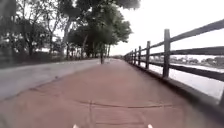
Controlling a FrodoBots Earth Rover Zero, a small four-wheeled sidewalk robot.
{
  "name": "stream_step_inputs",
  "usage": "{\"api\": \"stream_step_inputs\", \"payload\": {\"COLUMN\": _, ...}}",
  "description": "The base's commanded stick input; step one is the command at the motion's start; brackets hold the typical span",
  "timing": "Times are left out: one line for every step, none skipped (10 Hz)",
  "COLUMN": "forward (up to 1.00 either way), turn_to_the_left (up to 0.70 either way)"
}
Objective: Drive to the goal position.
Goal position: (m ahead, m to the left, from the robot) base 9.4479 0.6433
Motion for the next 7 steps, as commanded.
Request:
{"api": "stream_step_inputs", "payload": {"forward": 1.0, "turn_to_the_left": 0.0}}
{"api": "stream_step_inputs", "payload": {"forward": 1.0, "turn_to_the_left": 0.0}}
{"api": "stream_step_inputs", "payload": {"forward": 1.0, "turn_to_the_left": 0.0}}
{"api": "stream_step_inputs", "payload": {"forward": 1.0, "turn_to_the_left": 0.0}}
{"api": "stream_step_inputs", "payload": {"forward": 1.0, "turn_to_the_left": 0.0}}
{"api": "stream_step_inputs", "payload": {"forward": 1.0, "turn_to_the_left": 0.0}}
{"api": "stream_step_inputs", "payload": {"forward": 1.0, "turn_to_the_left": 0.0}}
